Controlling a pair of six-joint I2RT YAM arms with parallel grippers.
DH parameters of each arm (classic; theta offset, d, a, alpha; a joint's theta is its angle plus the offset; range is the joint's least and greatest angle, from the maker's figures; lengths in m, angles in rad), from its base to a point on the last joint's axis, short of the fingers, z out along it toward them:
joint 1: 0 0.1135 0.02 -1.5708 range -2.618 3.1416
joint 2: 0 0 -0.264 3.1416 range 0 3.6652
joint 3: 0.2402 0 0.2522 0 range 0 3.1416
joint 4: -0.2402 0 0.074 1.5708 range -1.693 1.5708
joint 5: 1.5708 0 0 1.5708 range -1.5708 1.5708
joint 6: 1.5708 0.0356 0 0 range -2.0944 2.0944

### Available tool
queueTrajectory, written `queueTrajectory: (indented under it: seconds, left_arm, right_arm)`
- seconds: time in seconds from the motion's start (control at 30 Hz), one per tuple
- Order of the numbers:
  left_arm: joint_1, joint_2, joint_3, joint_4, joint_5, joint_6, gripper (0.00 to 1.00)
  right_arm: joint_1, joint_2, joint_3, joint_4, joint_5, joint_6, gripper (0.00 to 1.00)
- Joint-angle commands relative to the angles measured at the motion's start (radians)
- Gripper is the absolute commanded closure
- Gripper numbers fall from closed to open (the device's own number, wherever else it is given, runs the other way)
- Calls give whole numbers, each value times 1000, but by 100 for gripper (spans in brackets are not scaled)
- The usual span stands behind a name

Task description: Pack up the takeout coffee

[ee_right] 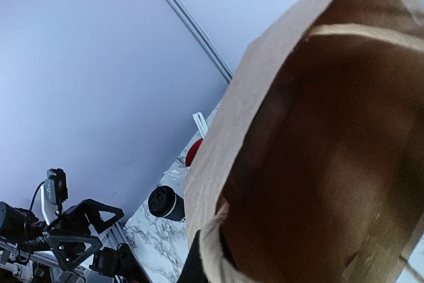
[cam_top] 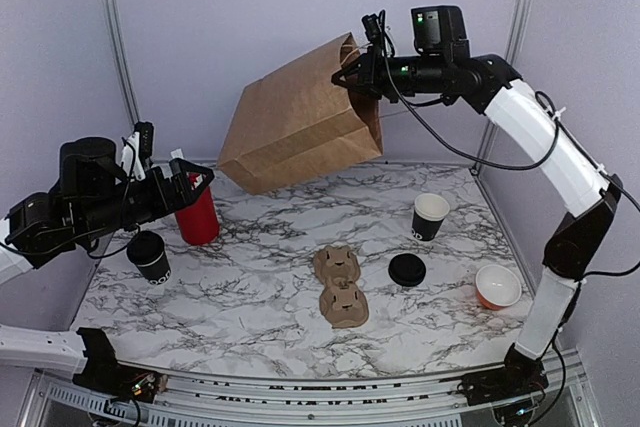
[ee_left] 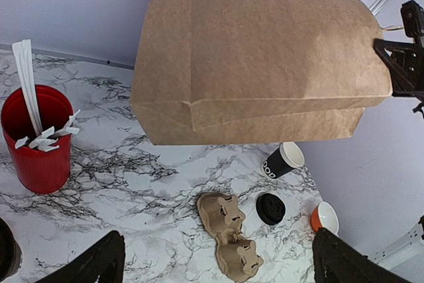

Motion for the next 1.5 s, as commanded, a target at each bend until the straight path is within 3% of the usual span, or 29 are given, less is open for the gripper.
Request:
queueTrajectory:
  seconds: [0.0, 0.13, 0.33, 0.77, 0.97, 1.2, 1.47]
  left_arm:
    - [-5, 10, 2, -6, -21, -47, 1]
    - [-13, 47, -4, -9, -23, -78, 1]
    - [-28, 47, -55, -10, -38, -106, 1]
    - [-27, 179, -102, -31, -147, -25, 1]
    - [-27, 194, -107, -27, -171, -31, 1]
    - [-28, 83, -91, -83, -280, -66, 1]
    - [-27, 8, -94, -84, -233, -54, 1]
  right_arm:
    - [92, -92, -134, -92, 183, -36, 100]
    - [147, -228, -338, -12, 214, -22, 100]
    - [214, -306, -463, 17, 242, 1, 100]
    - [393, -43, -262, -81, 393, 114, 100]
    - [417, 36, -204, -25, 360, 123, 88]
    - [448, 94, -83, 71, 261, 86, 59]
    - [452, 22, -165, 212, 132, -1, 38]
